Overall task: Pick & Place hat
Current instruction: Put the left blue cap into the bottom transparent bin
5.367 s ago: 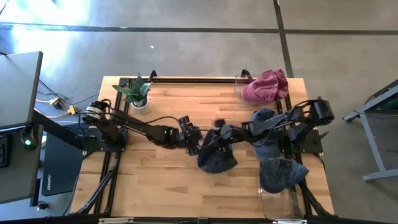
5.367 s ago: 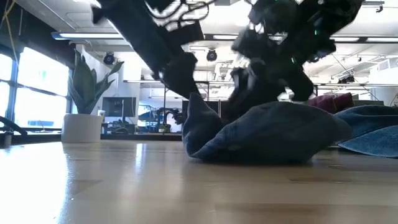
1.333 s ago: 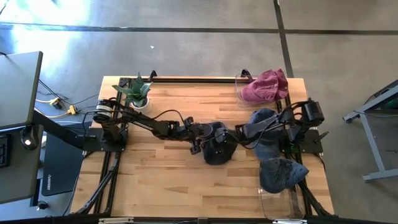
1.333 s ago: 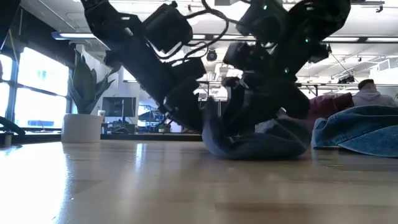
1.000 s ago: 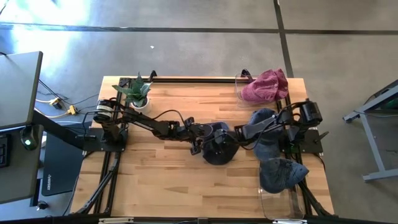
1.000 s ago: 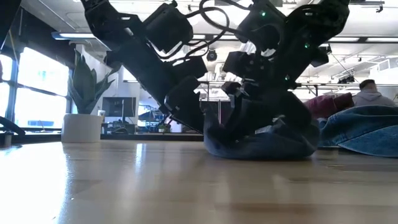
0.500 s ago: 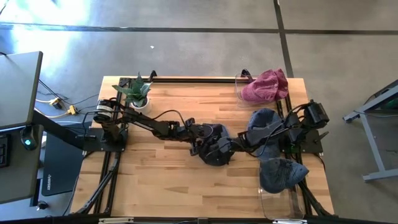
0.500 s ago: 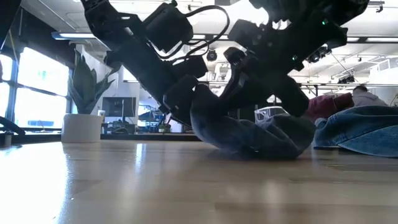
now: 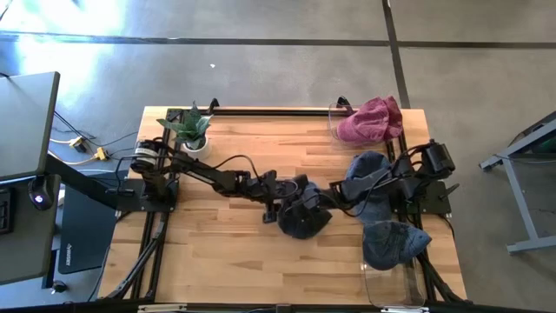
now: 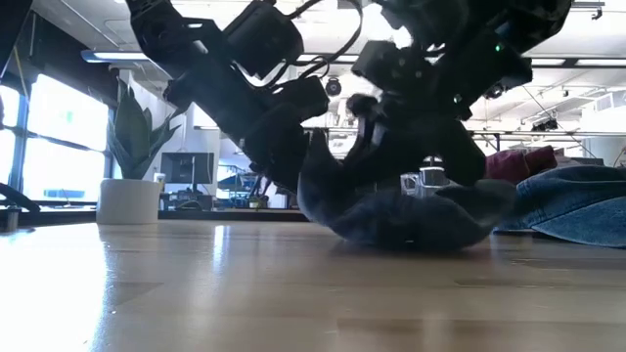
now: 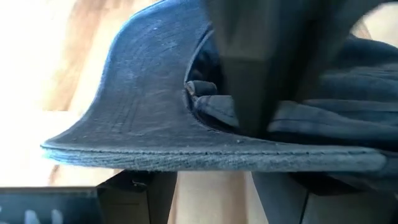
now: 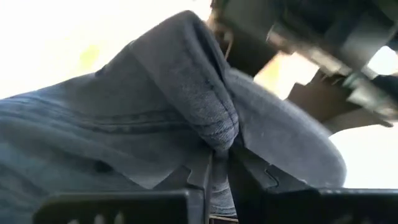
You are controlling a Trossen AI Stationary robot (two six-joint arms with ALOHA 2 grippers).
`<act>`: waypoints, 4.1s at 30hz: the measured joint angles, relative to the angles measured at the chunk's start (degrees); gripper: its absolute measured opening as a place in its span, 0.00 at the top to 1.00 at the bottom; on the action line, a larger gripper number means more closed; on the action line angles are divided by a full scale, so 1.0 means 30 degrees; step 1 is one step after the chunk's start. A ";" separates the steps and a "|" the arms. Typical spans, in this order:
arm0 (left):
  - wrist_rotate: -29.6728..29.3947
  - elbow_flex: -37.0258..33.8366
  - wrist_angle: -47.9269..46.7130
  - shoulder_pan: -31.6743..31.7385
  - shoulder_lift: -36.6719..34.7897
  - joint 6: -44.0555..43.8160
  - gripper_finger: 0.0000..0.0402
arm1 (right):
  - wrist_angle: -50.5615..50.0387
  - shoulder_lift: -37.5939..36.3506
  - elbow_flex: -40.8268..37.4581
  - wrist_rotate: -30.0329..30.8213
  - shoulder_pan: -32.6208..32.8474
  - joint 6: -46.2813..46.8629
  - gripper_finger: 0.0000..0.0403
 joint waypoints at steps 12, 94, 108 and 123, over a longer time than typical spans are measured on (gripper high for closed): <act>-0.0191 0.0015 -0.0114 -0.0466 0.0007 0.0604 0.53 | -0.2746 -0.2302 0.0080 0.2310 0.0403 0.0989 0.51; -0.3326 0.2076 -0.3356 0.0051 0.1333 0.1449 0.53 | -0.3482 0.0413 0.0036 0.2618 0.1351 -0.1535 0.98; -0.2315 0.2076 -0.3201 0.0051 0.1333 0.1511 0.53 | -0.3105 -0.0944 0.0007 0.5669 0.2264 -0.1506 0.99; -0.1224 0.2069 -0.2654 0.0066 0.1333 0.1515 0.53 | -0.3369 -0.0621 0.0036 -0.1205 -0.0152 0.1072 0.90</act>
